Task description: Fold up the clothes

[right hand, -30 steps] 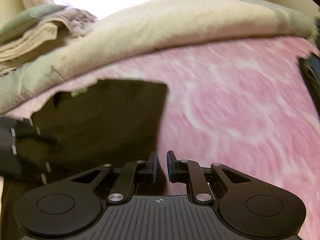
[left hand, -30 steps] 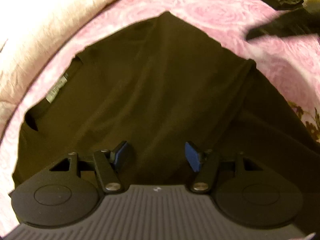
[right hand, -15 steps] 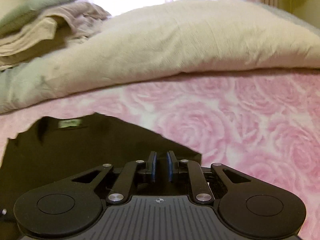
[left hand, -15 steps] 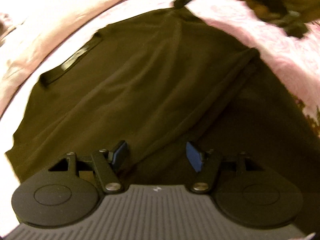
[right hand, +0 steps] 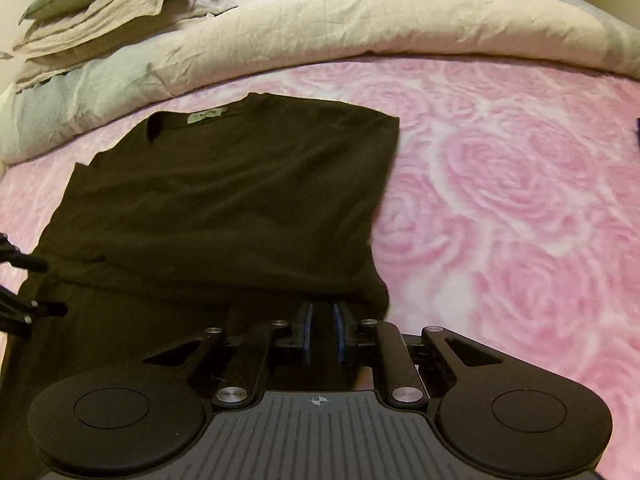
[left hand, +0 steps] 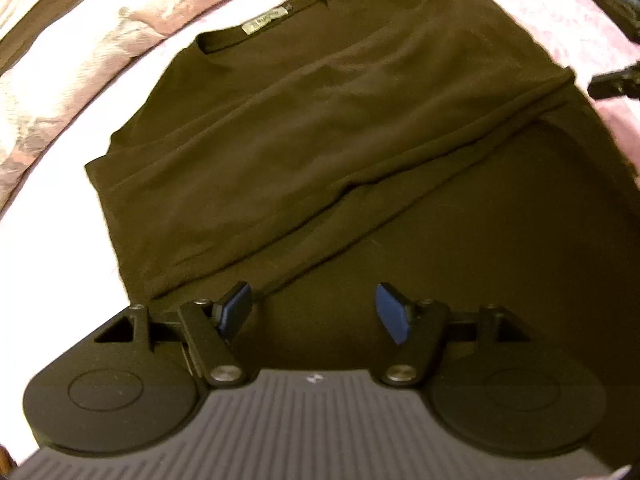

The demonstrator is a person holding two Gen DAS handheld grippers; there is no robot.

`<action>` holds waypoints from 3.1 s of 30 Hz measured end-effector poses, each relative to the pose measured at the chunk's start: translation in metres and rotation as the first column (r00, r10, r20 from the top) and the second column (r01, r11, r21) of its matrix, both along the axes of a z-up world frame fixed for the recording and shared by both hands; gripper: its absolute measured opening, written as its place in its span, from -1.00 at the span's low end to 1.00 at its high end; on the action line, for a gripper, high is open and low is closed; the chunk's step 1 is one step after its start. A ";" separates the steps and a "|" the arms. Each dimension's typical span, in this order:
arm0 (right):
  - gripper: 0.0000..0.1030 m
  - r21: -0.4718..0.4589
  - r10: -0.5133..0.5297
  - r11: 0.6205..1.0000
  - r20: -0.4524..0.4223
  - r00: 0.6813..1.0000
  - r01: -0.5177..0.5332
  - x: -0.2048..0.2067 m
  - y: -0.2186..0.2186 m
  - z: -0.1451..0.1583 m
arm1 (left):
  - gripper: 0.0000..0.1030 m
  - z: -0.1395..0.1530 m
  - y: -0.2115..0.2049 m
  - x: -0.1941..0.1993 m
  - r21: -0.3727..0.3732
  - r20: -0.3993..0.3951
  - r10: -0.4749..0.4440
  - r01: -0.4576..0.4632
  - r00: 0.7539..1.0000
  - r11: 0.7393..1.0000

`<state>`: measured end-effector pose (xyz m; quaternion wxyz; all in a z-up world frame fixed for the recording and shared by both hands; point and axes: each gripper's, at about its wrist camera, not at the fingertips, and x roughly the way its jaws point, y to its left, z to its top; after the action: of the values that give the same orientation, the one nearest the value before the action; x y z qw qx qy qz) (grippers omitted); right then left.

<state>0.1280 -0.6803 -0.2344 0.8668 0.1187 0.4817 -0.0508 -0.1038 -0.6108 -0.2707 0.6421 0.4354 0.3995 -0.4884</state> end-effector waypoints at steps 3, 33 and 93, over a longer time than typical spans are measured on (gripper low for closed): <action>-0.48 -0.026 -0.013 1.000 -0.034 0.999 0.012 -0.011 0.008 0.012 | 0.27 0.015 0.014 -0.012 -0.010 -0.003 0.016 -0.016 1.000 1.000; 0.99 -0.055 -0.090 0.994 0.000 0.996 0.090 -0.176 0.164 0.125 | 0.79 0.108 0.247 -0.098 -0.157 0.138 -0.209 0.230 0.968 0.960; 0.99 -0.059 0.410 0.905 -0.148 0.900 -0.422 -0.252 0.332 0.006 | -0.67 -0.026 0.343 -0.151 -0.030 0.132 -0.569 0.577 0.812 0.816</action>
<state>-0.1242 -0.3488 -0.2284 0.8282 -0.0296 0.5495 0.1064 -0.2553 -0.2675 -0.2971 0.5018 0.5411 0.1946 -0.6461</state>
